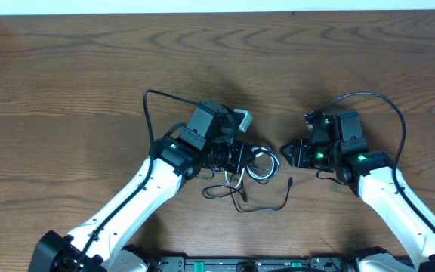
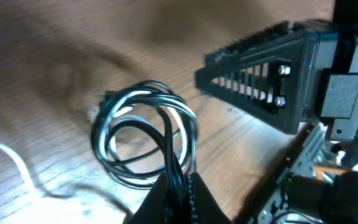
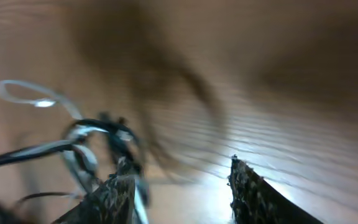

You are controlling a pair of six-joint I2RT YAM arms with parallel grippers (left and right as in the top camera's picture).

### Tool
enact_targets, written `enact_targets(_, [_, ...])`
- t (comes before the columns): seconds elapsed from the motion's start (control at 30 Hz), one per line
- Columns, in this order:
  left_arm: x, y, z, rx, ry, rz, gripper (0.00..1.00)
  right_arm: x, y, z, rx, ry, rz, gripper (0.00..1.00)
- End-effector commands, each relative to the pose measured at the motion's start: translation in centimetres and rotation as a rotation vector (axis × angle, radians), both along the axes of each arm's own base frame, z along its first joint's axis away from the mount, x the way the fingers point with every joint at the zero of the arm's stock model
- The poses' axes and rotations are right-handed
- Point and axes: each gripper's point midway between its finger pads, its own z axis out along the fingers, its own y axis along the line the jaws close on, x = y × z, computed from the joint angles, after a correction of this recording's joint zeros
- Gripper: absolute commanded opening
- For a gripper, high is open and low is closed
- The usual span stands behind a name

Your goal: Untangle cables

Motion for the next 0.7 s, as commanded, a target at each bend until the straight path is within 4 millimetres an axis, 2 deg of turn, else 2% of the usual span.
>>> enact_targets(0.0, [-0.8,-1.0,1.8,-0.078,-0.024,-0.079,0.07,-0.7,1.7,1.1,0.086,-0.018,0.106,0.50])
enact_targets(0.23, [-0.9,-1.4,2.3,-0.106,-0.031,-0.095,0.07,-1.7,2.0,1.0,0.103,0.015,0.134,0.50])
enact_targets(0.37, [-1.5,-2.5,3.8,-0.196,-0.036,-0.156,0.07,-2.3,1.7,0.5,0.087,0.042,0.136,0.48])
enact_targets(0.43, [-1.7,-2.7,4.2,-0.222,-0.038,-0.175,0.07,-2.1,1.5,0.4,0.072,0.040,0.127,0.41])
enact_targets(0.57, [-2.0,-2.9,4.5,-0.239,-0.029,-0.191,0.07,-1.8,0.9,0.0,0.030,0.031,0.103,0.13])
enact_targets(0.6, [-2.0,-2.9,4.4,-0.237,-0.030,-0.189,0.07,-1.7,0.7,-0.1,0.022,0.031,0.099,0.01])
enact_targets(0.67, [-1.3,-2.5,3.9,-0.198,-0.047,-0.155,0.07,-1.9,0.7,-0.2,0.021,0.038,0.099,0.01])
